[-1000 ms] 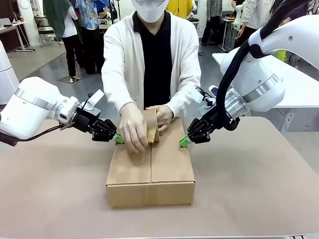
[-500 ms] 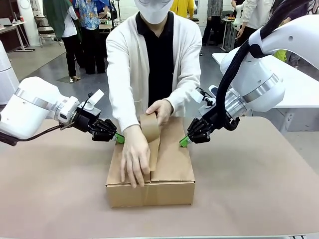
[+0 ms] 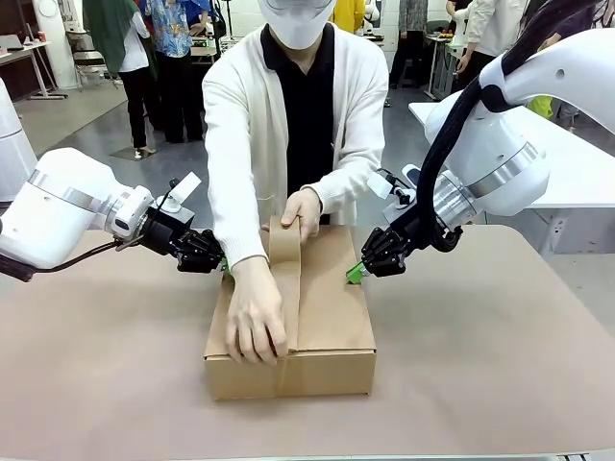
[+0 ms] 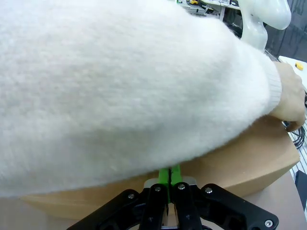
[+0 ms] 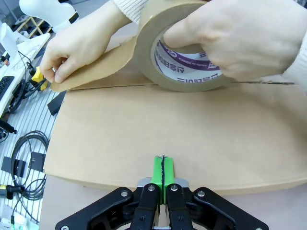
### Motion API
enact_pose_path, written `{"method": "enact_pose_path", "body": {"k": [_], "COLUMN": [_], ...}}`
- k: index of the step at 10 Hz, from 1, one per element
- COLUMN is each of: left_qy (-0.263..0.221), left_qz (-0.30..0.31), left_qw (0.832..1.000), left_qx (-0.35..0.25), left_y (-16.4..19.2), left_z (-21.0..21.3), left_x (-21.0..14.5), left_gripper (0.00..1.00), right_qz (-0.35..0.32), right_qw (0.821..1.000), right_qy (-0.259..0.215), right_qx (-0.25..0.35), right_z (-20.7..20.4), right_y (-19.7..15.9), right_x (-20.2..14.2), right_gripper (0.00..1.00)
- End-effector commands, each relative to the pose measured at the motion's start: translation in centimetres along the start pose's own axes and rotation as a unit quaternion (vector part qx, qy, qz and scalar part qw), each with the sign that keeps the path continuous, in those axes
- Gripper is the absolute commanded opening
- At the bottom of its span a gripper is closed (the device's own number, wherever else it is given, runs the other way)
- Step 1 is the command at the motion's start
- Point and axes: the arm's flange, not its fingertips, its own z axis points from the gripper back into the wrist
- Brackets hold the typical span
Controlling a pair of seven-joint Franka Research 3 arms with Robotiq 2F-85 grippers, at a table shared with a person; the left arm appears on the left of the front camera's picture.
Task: Wrap the clocks to prevent damage.
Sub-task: After the human seals the box with tape, release both hands from the side flaps of the Package Box.
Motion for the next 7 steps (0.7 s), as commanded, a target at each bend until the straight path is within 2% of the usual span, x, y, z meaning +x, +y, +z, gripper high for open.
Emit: {"method": "enact_pose_path", "body": {"k": [1, 7], "left_qy": [0.002, 0.002], "left_qz": [-0.002, -0.002], "left_qw": [1.0, 1.0], "left_qx": [0.0, 0.0], "left_y": [0.05, 0.05], "left_z": [-0.15, -0.15], "left_x": [-0.42, -0.42], "left_gripper": [0.0, 0.0], "right_qz": [-0.006, -0.006], "right_qw": [1.0, 1.0], "right_qy": [-0.002, -0.002], "right_qx": [-0.002, -0.002], "right_z": [-0.43, -0.43], "right_y": [0.12, 0.12], "right_x": [-0.23, -0.23], "right_gripper": [0.01, 0.01]}}
